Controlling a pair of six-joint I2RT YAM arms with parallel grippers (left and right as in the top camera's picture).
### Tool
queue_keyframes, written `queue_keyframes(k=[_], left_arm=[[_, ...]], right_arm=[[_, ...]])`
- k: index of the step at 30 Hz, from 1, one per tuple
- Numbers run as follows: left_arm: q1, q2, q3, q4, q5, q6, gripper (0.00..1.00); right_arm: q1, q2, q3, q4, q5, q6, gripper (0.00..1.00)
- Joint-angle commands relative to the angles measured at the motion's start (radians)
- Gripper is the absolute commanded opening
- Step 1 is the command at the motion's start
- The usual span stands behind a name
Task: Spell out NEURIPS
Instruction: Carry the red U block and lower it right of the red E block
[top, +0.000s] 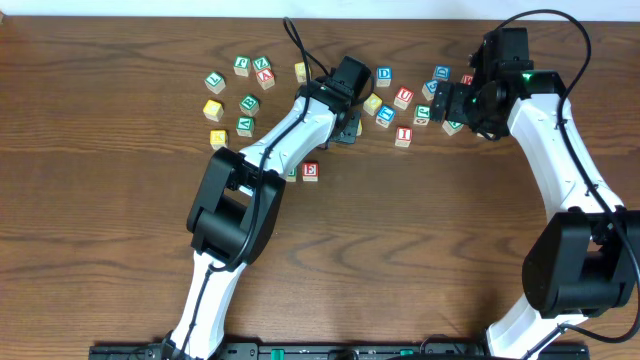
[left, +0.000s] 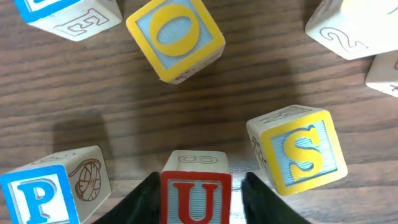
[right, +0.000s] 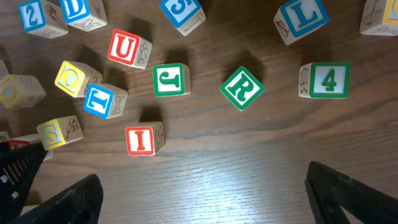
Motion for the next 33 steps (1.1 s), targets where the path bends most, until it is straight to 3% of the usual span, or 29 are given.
queue_keyframes(k=[1,4,13,20,33], left_arm=[[0.003,0.023,0.008,0.000,-0.014,0.009,0.36],[0.003,0.023,0.008,0.000,-0.014,0.009,0.31],[0.003,0.004,0.008,-0.010,-0.013,0.001,0.30],[0.002,-0.071,0.009,-0.109,-0.009,-0.116,0.29],[0.001,-0.088,0.009,-0.294,0.146,-0.252,0.30]], right_arm=[[-0.006,0.011,-0.005,-0.003,0.009,-0.005,0.99],[-0.006,0.011,-0.005,-0.003,0.009,-0.005,0.99],[-0.006,0.011,-0.005,-0.003,0.009,-0.005,0.99],[-0.006,0.011,-0.005,-0.002,0.009,-0.005,0.99],[-0.006,0.011,-0.005,0.000,0.009,-0.005,0.99]])
